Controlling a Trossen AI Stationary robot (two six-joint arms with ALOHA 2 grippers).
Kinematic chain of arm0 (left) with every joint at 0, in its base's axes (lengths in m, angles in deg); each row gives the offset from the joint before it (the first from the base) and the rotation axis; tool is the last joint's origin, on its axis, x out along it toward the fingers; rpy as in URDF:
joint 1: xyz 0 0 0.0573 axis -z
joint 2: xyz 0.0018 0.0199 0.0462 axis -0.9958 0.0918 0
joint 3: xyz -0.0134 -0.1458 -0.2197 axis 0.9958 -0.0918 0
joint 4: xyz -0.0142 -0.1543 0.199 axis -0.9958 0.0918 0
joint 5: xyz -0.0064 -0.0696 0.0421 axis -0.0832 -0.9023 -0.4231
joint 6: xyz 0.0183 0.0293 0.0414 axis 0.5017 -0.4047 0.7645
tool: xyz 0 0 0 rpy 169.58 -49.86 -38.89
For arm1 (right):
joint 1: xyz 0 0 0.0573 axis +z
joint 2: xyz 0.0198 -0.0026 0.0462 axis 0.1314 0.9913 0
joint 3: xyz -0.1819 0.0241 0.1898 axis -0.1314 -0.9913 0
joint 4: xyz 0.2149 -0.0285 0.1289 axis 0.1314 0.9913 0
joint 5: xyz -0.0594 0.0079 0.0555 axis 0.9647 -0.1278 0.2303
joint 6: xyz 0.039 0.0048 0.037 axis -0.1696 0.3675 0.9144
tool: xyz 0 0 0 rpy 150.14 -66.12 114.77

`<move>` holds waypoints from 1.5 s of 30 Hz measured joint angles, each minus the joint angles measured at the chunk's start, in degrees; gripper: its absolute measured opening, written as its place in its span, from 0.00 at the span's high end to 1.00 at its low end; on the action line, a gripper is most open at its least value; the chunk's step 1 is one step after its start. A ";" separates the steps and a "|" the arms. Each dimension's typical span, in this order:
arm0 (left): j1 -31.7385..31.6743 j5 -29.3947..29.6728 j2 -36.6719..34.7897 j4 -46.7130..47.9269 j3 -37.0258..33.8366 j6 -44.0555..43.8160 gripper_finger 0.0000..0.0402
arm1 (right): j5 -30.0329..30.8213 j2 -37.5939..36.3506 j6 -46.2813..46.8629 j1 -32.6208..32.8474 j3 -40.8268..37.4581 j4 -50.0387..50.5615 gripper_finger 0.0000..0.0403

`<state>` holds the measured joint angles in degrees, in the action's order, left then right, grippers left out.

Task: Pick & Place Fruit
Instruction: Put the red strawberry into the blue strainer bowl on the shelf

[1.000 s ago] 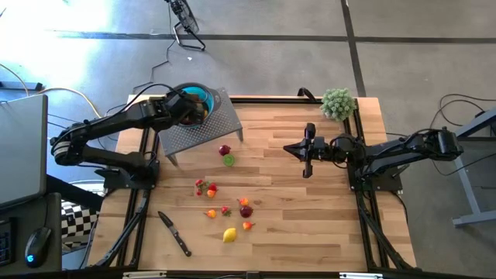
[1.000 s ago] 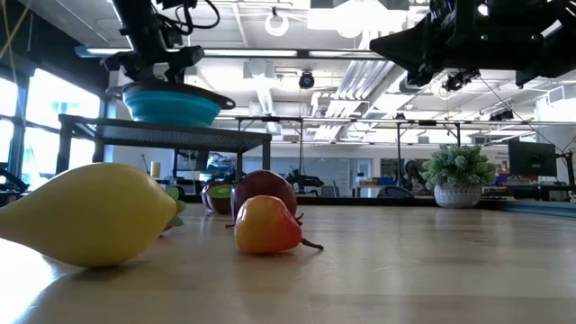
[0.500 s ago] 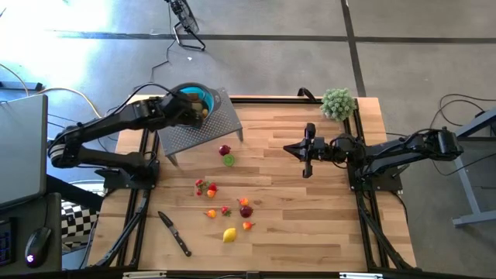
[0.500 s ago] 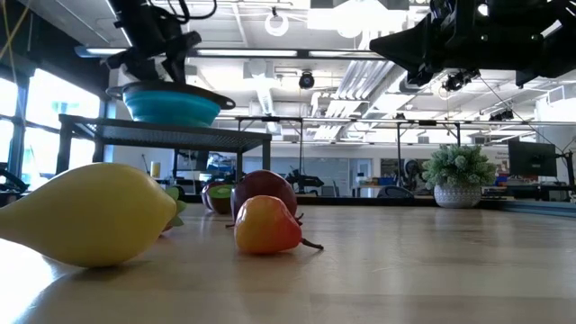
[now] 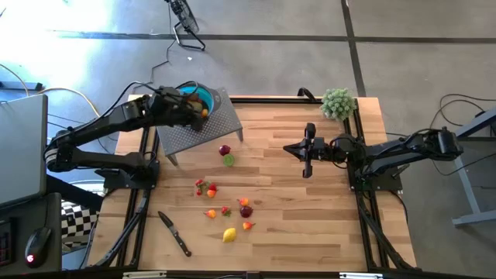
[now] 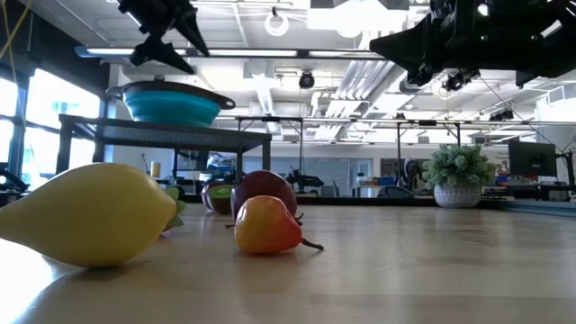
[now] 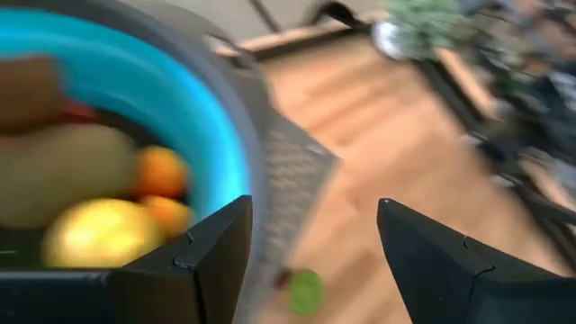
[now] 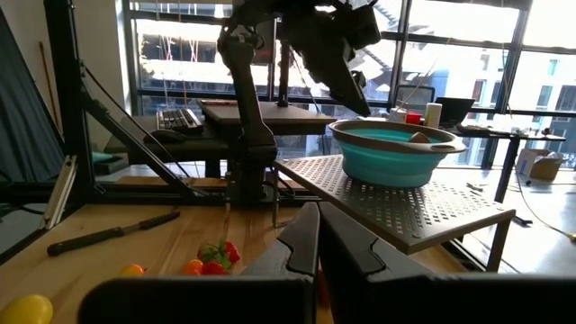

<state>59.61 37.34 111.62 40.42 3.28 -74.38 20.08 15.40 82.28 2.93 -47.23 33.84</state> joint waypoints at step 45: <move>56.62 17.32 13.93 1.48 0.00 -6.90 0.42 | 0.00 -0.02 -0.17 0.00 0.00 -0.01 0.99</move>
<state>116.22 54.66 125.55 41.90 3.28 -81.28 20.08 15.38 82.11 2.93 -47.23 33.83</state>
